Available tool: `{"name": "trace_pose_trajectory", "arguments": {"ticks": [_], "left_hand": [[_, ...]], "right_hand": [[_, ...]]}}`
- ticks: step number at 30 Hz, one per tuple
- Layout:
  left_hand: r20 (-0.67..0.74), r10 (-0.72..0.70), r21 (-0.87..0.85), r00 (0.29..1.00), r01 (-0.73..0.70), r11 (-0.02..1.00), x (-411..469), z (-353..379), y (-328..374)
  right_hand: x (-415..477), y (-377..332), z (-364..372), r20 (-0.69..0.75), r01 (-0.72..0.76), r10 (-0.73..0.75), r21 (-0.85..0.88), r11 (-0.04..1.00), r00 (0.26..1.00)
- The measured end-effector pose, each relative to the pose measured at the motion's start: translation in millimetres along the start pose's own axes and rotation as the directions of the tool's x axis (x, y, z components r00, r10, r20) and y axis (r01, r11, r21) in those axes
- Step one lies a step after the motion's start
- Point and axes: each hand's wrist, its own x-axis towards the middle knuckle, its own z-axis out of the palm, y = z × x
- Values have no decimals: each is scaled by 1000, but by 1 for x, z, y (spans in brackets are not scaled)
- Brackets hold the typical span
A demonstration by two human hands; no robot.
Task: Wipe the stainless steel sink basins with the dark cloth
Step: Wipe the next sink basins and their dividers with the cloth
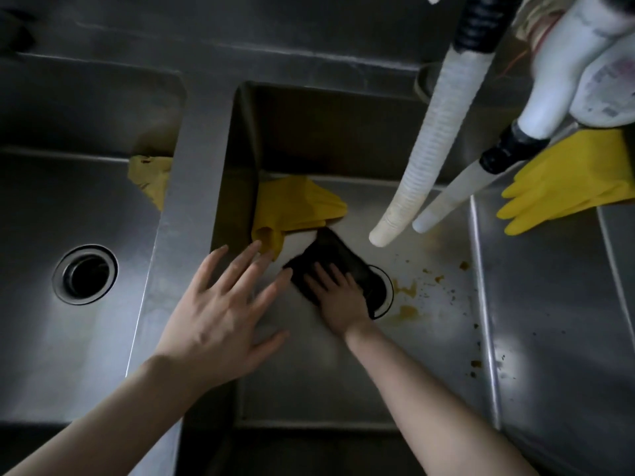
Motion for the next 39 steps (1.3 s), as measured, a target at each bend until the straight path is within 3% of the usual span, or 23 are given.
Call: {"name": "trace_pose_trajectory", "arguments": {"ticks": [6, 16, 18, 25, 30, 33, 39], "left_hand": [[-12, -26, -10, 1000, 26, 1000, 1, 0, 0], [-81, -50, -12, 995, 49, 999, 3, 1, 3], [-70, -59, -9, 996, 59, 998, 3, 1, 3], [-46, -66, -8, 997, 65, 998, 3, -1, 15], [58, -113, -147, 992, 121, 982, 19, 31, 68], [149, -140, -259, 979, 175, 950, 31, 69, 90], [312, -256, -339, 915, 359, 870, 44, 132, 119]], "right_hand": [[20, 46, -40, -87, -129, 130, 14, 992, 988], [-30, 150, -34, 0, -301, 301, 26, 953, 954], [-62, 154, -12, -9, -272, 272, -2, 962, 962], [-166, 106, 66, 163, -47, 42, 27, 999, 986], [-144, 116, 41, 100, -96, 89, 70, 993, 991], [-107, 133, 22, 38, -205, 202, 108, 973, 979], [-80, 127, 10, 79, -294, 286, 123, 948, 955]]}}
